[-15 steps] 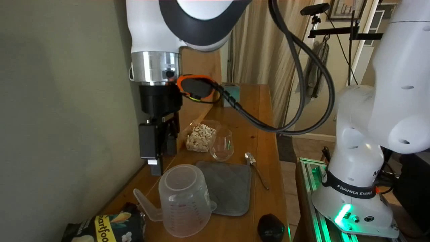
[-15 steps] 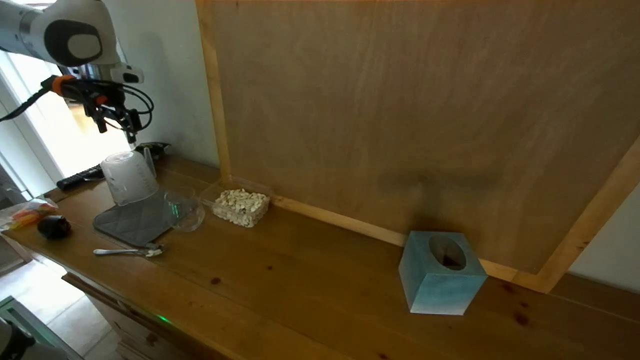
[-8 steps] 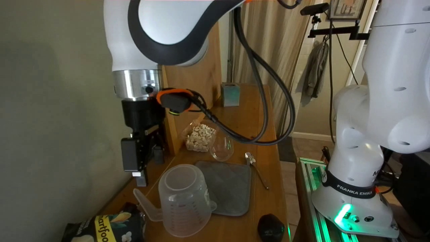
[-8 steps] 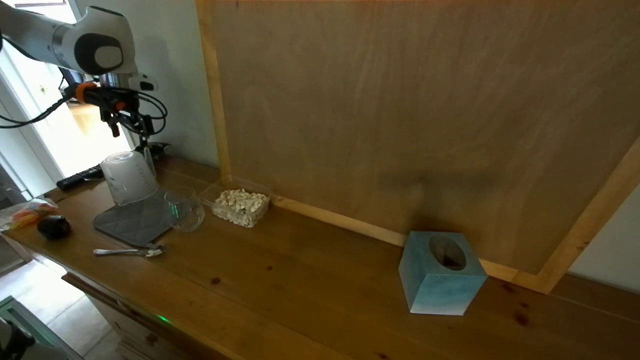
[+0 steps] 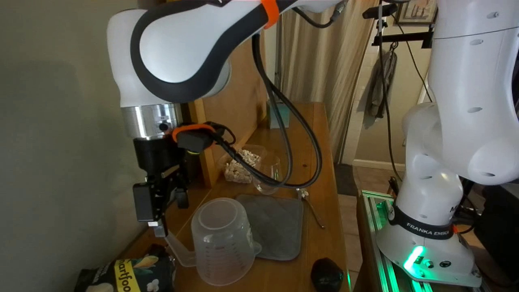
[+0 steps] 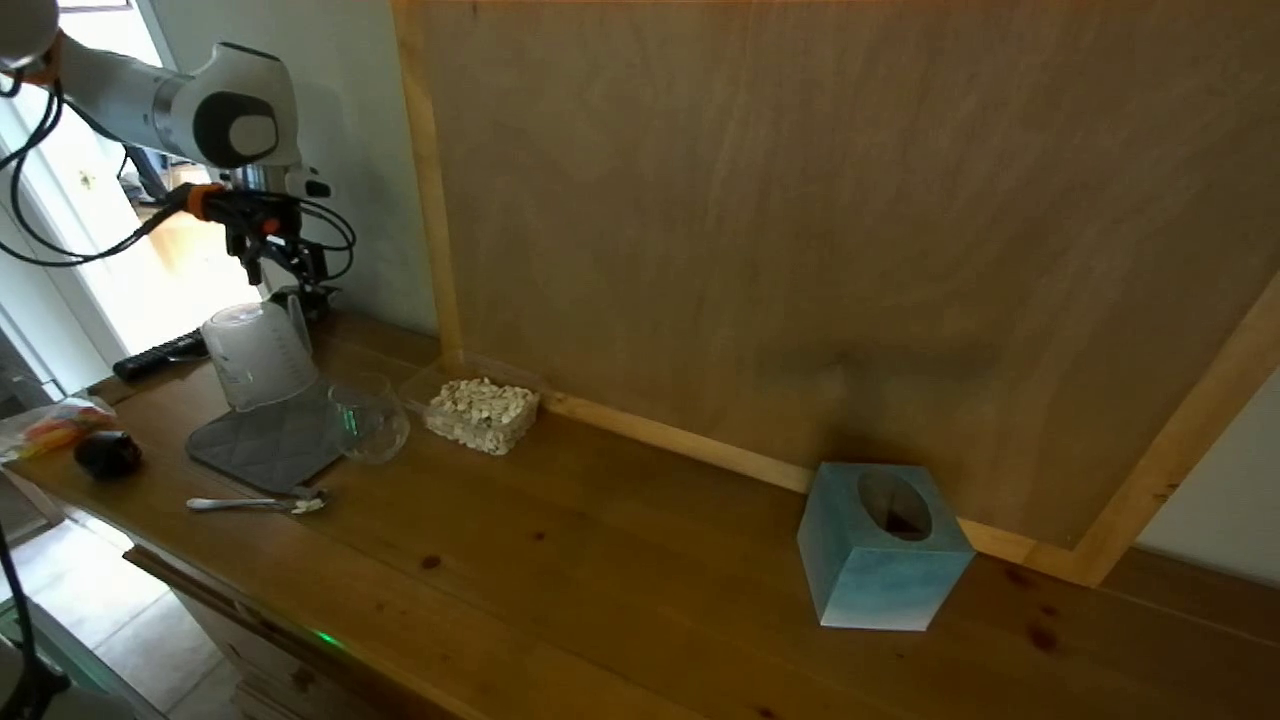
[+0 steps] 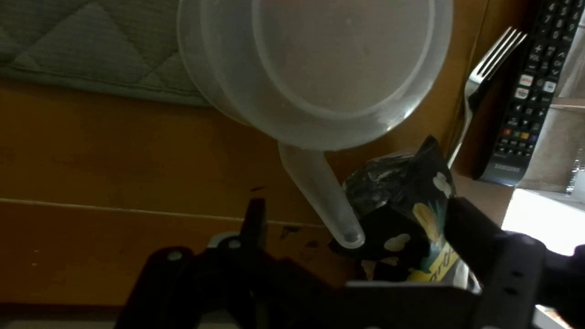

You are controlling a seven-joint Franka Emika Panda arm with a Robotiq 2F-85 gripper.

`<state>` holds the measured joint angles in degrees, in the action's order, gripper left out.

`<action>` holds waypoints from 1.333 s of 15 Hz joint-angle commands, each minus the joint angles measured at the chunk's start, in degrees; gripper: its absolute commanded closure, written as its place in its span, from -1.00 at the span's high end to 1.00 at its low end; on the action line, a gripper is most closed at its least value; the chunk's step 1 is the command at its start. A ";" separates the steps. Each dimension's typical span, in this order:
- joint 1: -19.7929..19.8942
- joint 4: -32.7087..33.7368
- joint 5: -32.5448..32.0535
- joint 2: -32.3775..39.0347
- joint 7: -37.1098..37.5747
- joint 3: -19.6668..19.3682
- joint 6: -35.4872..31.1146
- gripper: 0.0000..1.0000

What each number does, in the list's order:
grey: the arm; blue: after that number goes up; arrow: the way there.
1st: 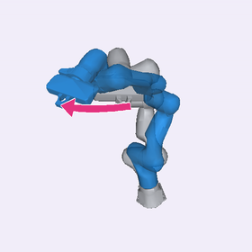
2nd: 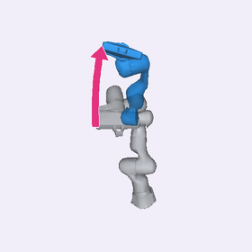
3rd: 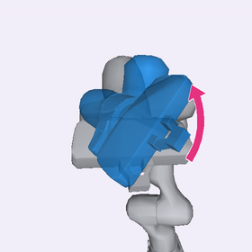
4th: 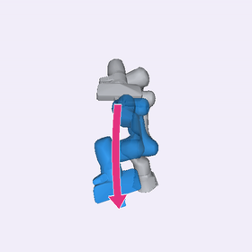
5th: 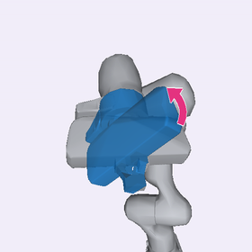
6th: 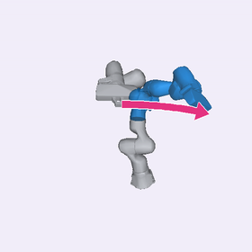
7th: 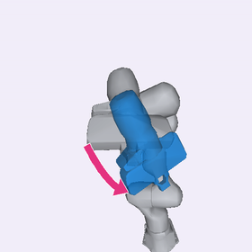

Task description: Turn the clear jug over rand put it on the grey potholder

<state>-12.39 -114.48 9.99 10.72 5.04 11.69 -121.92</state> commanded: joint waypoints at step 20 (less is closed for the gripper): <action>-0.35 6.71 -2.34 6.28 -0.17 -0.36 3.57 -0.51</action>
<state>-12.54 -110.00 8.59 15.51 4.98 11.49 -120.44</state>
